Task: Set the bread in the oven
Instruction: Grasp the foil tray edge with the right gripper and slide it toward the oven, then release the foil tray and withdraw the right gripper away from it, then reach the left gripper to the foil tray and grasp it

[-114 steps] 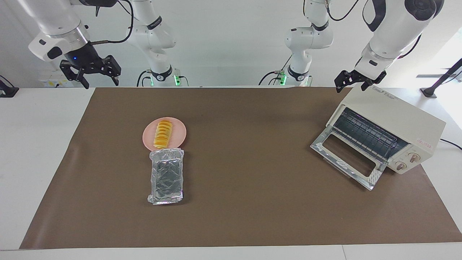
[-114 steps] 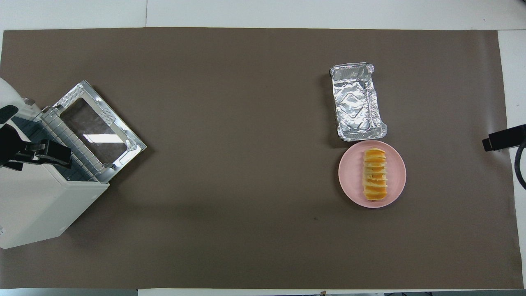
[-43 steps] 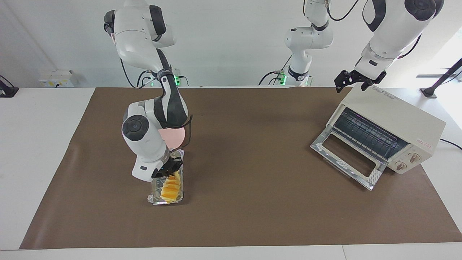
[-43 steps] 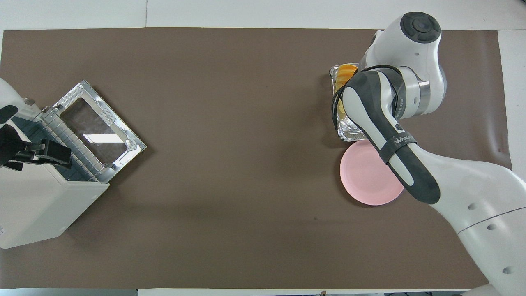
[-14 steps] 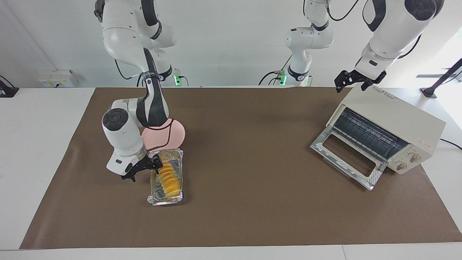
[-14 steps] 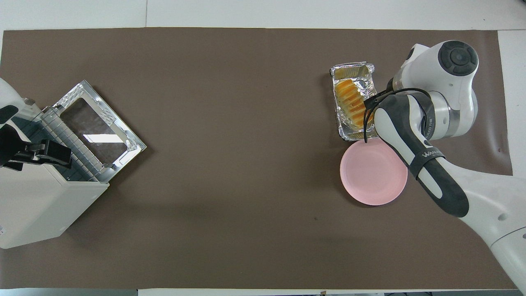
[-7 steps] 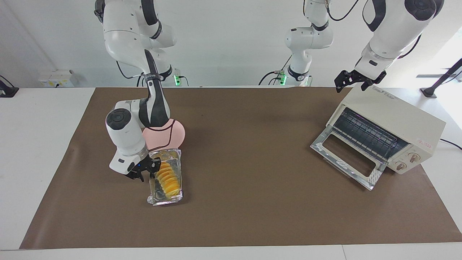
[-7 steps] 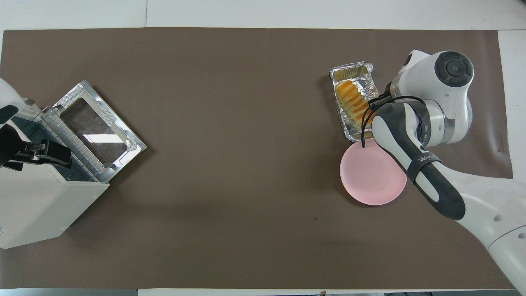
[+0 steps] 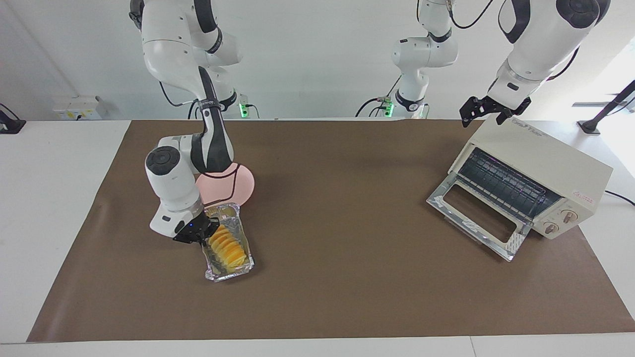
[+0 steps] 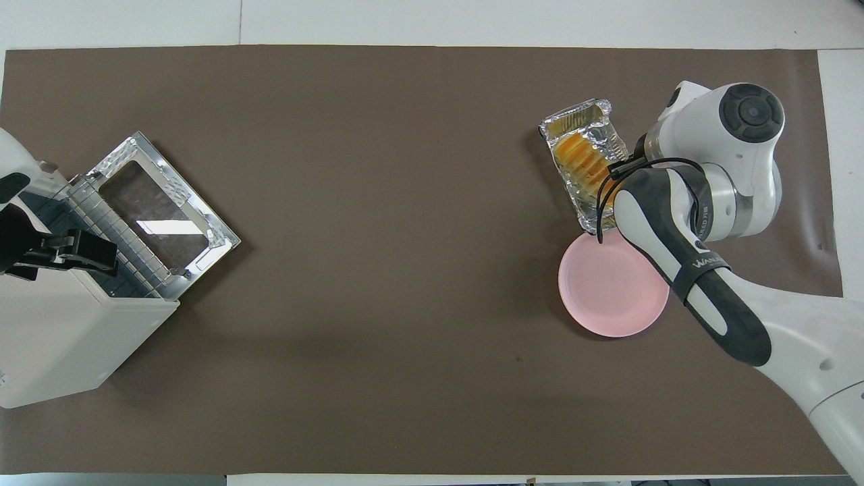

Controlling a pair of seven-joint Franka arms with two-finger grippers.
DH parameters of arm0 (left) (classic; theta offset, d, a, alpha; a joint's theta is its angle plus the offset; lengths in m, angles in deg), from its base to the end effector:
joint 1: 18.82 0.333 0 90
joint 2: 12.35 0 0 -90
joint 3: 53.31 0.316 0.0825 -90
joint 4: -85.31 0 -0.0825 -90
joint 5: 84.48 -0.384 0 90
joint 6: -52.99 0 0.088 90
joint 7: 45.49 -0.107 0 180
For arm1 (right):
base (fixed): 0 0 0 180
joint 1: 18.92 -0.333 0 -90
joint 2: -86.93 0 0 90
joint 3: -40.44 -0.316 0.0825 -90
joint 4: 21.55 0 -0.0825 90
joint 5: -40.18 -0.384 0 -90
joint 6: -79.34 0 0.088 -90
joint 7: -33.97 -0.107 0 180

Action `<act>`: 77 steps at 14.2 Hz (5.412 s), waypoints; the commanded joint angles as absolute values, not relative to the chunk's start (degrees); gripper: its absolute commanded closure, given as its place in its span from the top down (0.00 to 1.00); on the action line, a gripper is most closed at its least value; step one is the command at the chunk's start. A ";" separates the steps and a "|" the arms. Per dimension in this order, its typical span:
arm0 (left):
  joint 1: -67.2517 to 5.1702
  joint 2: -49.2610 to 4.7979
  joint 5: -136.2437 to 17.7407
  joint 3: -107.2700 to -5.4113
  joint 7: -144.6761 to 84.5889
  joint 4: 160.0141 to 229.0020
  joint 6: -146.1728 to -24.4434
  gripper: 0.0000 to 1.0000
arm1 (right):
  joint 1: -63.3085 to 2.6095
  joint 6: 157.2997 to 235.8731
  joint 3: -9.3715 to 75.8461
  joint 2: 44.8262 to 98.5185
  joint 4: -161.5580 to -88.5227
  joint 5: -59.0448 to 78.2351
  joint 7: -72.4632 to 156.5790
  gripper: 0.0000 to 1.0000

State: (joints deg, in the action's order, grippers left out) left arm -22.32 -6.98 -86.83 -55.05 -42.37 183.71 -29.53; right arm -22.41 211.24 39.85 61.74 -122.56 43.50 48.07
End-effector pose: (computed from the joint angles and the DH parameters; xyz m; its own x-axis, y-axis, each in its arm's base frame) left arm 0.5057 -0.0422 0.5963 0.9833 -0.0296 -0.1797 -0.0398 -0.9978 -0.0536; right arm 0.6644 0.0456 0.3259 0.9341 0.3467 0.0853 0.3420 -0.9374 0.0651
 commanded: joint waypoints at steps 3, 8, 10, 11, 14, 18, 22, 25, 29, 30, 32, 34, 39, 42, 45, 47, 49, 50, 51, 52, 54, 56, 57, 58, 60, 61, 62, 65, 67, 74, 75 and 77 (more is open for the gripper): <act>-21.72 -6.02 -86.15 -55.33 -42.67 184.36 -30.25 1.00 | -22.17 194.95 39.12 62.76 -110.96 37.75 48.74 0.00; -21.72 -6.11 -86.15 -55.33 -42.67 184.36 -30.25 1.00 | -28.39 182.02 38.94 62.32 -100.14 32.71 32.45 0.00; -21.72 -6.02 -86.15 -55.33 -42.67 184.36 -30.25 1.00 | -34.01 182.16 38.94 61.96 -98.81 32.63 21.45 0.00; -21.72 -6.11 -86.15 -55.33 -42.67 184.36 -30.25 1.00 | -38.22 183.91 38.94 61.88 -98.81 32.89 17.05 0.00; -21.64 -6.11 -86.15 -55.33 -42.59 184.36 -30.25 1.00 | -45.62 189.62 39.12 59.87 -100.13 33.33 9.39 0.00; -21.72 -6.02 -86.15 -55.33 -42.67 184.36 -30.25 1.00 | -49.85 197.71 39.21 55.56 -102.22 34.11 4.79 0.00; -21.72 -6.11 -86.15 -55.33 -42.67 184.36 -30.25 1.00 | -51.44 207.47 39.21 55.98 -111.97 34.73 4.00 0.00; -21.72 -6.11 -86.15 -55.33 -42.67 184.36 -30.25 1.00 | -51.53 212.91 39.21 57.65 -117.95 34.82 4.44 0.00; -21.72 -6.11 -86.15 -55.33 -42.67 184.36 -30.25 1.00 | -51.62 211.80 39.21 57.92 -117.89 34.74 3.65 1.00; -21.72 -6.02 -86.15 -55.33 -42.67 184.36 -30.25 1.00 | -51.62 209.96 39.21 57.92 -117.10 34.47 2.95 1.00; -21.72 -6.11 -86.15 -55.33 -42.67 184.36 -30.25 1.00 | -51.18 202.69 39.21 57.92 -111.93 34.38 0.50 1.00; -21.64 -6.11 -86.15 -55.33 -42.67 184.36 -30.25 1.00 | -50.13 195.65 39.73 59.05 -107.70 34.21 0.31 1.00; -21.72 -6.11 -86.15 -55.33 -42.67 184.36 -30.25 1.00 | -37.94 187.54 39.82 69.24 -108.21 34.82 12.04 1.00; -21.99 -6.11 -86.15 -55.42 -42.94 184.28 -30.51 1.00 | -30.37 186.74 39.82 71.98 -108.21 35.00 24.53 1.00; -23.21 -5.84 -86.15 -56.21 -42.76 184.36 -29.55 1.00 | -24.74 182.80 39.82 74.79 -108.30 36.05 34.21 1.00; -23.39 -5.14 -86.06 -56.39 -43.03 184.19 -29.28 1.00 | -21.14 178.76 39.82 77.42 -108.30 36.05 38.26 1.00; -24.53 -4.17 -85.88 -57.43 -41.19 184.36 -29.71 1.00 | -18.50 173.32 39.82 80.67 -108.47 36.05 42.21 1.00; -25.23 -4.35 -85.88 -57.62 -40.75 184.36 -31.81 1.00 | -17.35 170.08 39.91 82.34 -108.48 36.05 43.45 1.00; -26.72 -4.44 -85.27 -57.79 -39.96 184.97 -37.05 1.00 | -16.30 167.00 39.91 83.75 -108.48 36.05 43.55 1.00; -29.08 -4.78 -83.79 -57.80 -38.56 184.98 -39.45 1.00 | -15.50 164.10 39.91 85.07 -108.65 36.40 43.64 1.00; -32.78 -8.37 -81.41 -57.88 -34.87 183.06 -43.41 1.00 | -15.32 160.57 39.91 86.74 -108.74 38.76 43.90 1.00; -39.01 -14.34 -81.40 -58.15 -29.26 180.16 -47.27 1.00 | -15.50 160.81 39.56 87.01 -109.18 41.84 45.91 1.00; -41.13 -16.63 -81.31 -58.23 -26.70 179.36 -50.17 1.00 | -14.97 162.82 39.04 87.45 -110.57 42.55 47.58 1.00; -44.63 -21.96 -81.31 -58.15 -23.89 177.35 -52.28 1.00 | -12.88 166.75 37.73 87.98 -111.98 42.30 47.68 1.00; -49.91 -31.72 -81.84 -57.80 -17.22 168.41 -53.97 1.00 | -10.41 168.90 35.26 87.89 -112.08 41.24 47.42 1.00; -50.81 -34.47 -81.84 -57.71 -15.62 166.54 -54.50 1.00 | -10.40 168.90 35.25 87.89 -111.99 40.11 47.24 1.00; -51.43 -35.28 -81.93 -57.71 -14.99 166.35 -56.42 1.00 | -10.14 168.81 35.34 87.89 -112.08 39.23 47.24 1.00; -54.92 -41.14 -86.56 -57.53 -8.79 166.00 -60.56 1.00 | -10.13 168.02 35.25 88.07 -112.17 38.96 47.24 1.00; -55.65 -43.98 -88.95 -57.62 -5.33 165.38 -64.24 1.00 | -10.14 168.11 35.16 88.07 -112.25 38.95 47.24 1.00; -54.24 -46.80 -89.22 -56.83 -4.97 167.39 -68.12 0.71 | -10.14 168.55 35.25 88.16 -112.43 40.01 47.68 1.00; -54.33 -46.80 -89.22 -56.83 -4.88 167.92 -68.21 0.69 | -10.05 168.46 35.25 88.16 -112.43 40.01 47.42 1.00; -54.51 -46.71 -89.22 -56.83 -4.88 168.19 -68.30 0.60 | -10.05 168.02 35.25 88.16 -112.26 40.01 47.33 1.00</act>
State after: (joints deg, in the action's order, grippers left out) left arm -54.26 -46.54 -88.04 -56.85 -5.86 167.75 -67.40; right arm -11.58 167.73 36.16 86.59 -110.53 40.24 45.84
